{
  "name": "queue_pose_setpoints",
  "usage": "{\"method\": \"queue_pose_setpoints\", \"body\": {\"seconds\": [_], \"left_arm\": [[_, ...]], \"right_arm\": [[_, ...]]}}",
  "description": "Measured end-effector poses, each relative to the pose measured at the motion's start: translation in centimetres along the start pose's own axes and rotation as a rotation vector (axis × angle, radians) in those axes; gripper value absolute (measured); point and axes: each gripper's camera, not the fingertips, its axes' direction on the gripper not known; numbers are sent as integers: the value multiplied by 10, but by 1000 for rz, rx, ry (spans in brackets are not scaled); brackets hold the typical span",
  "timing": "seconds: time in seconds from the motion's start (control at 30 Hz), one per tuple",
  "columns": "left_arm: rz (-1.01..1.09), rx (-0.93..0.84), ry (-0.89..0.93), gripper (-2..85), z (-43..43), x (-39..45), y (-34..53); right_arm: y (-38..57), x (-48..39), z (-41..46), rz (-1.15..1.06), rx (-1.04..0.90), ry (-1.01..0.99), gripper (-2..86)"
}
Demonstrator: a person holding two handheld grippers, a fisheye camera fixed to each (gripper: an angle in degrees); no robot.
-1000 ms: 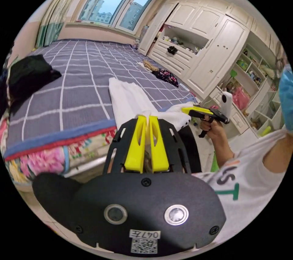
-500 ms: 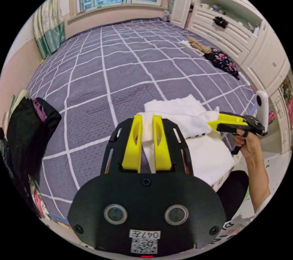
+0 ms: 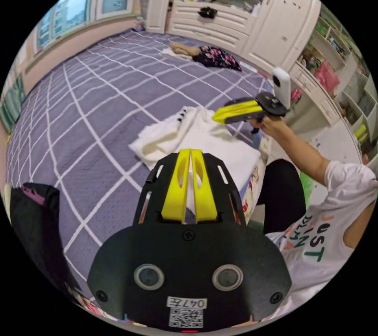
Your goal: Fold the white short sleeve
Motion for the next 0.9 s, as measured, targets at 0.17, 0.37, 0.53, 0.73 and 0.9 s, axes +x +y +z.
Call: {"method": "queue_pose_setpoints", "body": {"seconds": [0.17,0.37,0.53,0.73,0.9], "left_arm": [[33,-213,82,-8,70,-6,-17],[-35,-78,-28,-7,59,-46,-62],[-169,-74,-224,-8,72,-77,-90],[-77,20,-96,-7,18,-17,-39],[-14,-79,-156,-7,27,50,31]], "right_arm": [[-41,-16,84,-216,-257,-5,-5],[-77,15,104,-126,-183,-12,-5],[-87,50,134,74,-283,93,-5],[-73,23,86,36,-51,34,-3],[-50,-39,97,-138,-111,40,-2]]}}
